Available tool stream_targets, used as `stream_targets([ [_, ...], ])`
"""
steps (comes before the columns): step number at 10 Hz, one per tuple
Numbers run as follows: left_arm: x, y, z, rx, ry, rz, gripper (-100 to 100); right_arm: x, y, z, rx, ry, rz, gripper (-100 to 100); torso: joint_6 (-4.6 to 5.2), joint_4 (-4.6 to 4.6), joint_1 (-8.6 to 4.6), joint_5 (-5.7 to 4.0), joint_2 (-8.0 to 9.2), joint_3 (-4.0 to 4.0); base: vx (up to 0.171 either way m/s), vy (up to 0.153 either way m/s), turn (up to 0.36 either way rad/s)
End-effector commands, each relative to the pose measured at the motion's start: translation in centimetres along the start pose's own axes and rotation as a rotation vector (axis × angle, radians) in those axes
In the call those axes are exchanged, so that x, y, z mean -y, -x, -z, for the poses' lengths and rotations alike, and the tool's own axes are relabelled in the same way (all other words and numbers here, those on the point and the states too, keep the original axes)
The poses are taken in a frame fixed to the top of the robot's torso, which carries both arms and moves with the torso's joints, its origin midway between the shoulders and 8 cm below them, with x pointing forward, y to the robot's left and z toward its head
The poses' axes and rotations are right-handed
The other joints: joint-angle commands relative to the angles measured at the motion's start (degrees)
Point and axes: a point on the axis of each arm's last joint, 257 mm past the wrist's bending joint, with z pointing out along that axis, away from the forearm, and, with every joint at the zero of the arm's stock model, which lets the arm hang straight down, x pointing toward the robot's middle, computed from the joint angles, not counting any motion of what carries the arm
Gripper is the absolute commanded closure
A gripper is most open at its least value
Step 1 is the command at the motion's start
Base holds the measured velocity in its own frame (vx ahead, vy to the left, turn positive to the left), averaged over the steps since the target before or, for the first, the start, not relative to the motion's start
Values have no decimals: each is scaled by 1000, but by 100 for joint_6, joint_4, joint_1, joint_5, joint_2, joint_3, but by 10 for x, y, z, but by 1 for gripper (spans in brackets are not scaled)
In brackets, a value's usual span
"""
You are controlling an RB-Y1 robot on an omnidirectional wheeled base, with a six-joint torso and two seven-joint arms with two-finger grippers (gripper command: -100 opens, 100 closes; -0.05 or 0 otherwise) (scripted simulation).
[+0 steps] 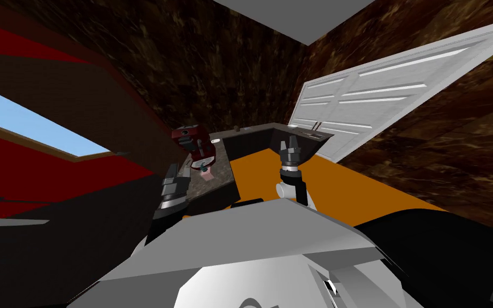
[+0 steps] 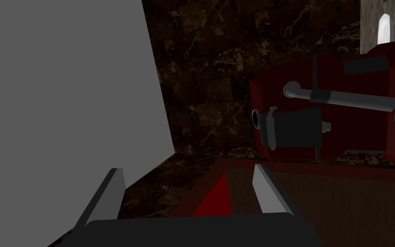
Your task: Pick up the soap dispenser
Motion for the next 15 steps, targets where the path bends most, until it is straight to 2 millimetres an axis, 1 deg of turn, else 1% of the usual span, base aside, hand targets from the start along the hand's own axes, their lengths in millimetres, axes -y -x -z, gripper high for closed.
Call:
stream_targets([
  [1, -12, 6, 14, -2, 52, 43, -100, 0, 0, 0, 0, 0, 0, 0, 0, 0, 0, 0, 0, 0, -24, 12, -197],
  [2, -15, 7, 17, -1, 66, 49, -100, 0, 0, 0, 0, 0, 0, 0, 2, 0, 1, 0, 2, 1, -24, 17, -98],
  [3, -27, 13, 31, 2, 114, 81, -100, 0, 0, 0, 0, 0, 0, 0, 0, 0, 2, 0, 1, 1, -25, 23, -205],
  [4, -29, 14, 34, 4, 123, 92, -100, 0, 0, 0, 0, 0, 0, 0, 2, 0, 5, 1, 2, 1, -19, 26, -83],
  [5, -40, 21, 48, 11, 172, 121, -100, 0, 0, 0, 0, 0, 0, 0, -1, 0, 7, 2, 0, 0, -25, 19, -213],
  [6, -43, 22, 52, 13, 184, 138, -100, 0, 0, 0, 0, 0, 0, 0, 2, 0, 6, 1, 2, 1, -26, 21, -105],
  [7, -54, 30, 67, 25, 234, 163, -100, 0, 0, 0, 0, 0, 0, 0, 0, 1, 5, 1, 1, 1, -31, 19, -232],
  [8, -56, 31, 72, 29, 248, 185, -100, 0, 0, 0, 0, 0, 0, 0, 3, 1, 6, 1, 3, 2, -24, 23, -91],
  [9, -66, 39, 88, 44, 296, 206, -100, 0, 0, 0, 0, 0, 0, 0, -2, 1, 5, 1, 1, 1, -28, 22, -227],
  [10, -68, 41, 94, 50, 314, 227, -100, 0, 0, 0, 0, 0, 0, 0, 2, 1, 7, 1, 3, 1, -25, 23, -114],
  [11, -77, 50, 110, 67, 360, 246, -100, 0, 0, 0, 0, 0, 0, 0, -1, 1, 7, 1, 1, 1, -23, 19, -201],
  [12, -79, 52, 117, 75, 381, 266, -100, 0, 0, 0, 0, 0, 0, 0, 2, 0, 7, 1, 0, 0, -23, 18, -151],
  [13, -79, 52, 117, 78, 381, 278, -100, 0, 0, 0, 0, 0, 0, 0, -1, 0, 6, 1, 0, 0, -12, 10, -4],
  [14, -88, 63, 137, 102, 435, 302, -100, 0, 0, 0, 0, 0, 0, 0, -2, 0, 3, 1, -5, -2, -21, 7, -241],
  [15, -89, 64, 143, 110, 448, 323, -100, 0, 0, 0, 0, 0, 0, 0, 2, 0, 2, 0, -2, -1, -24, 17, -157],
])
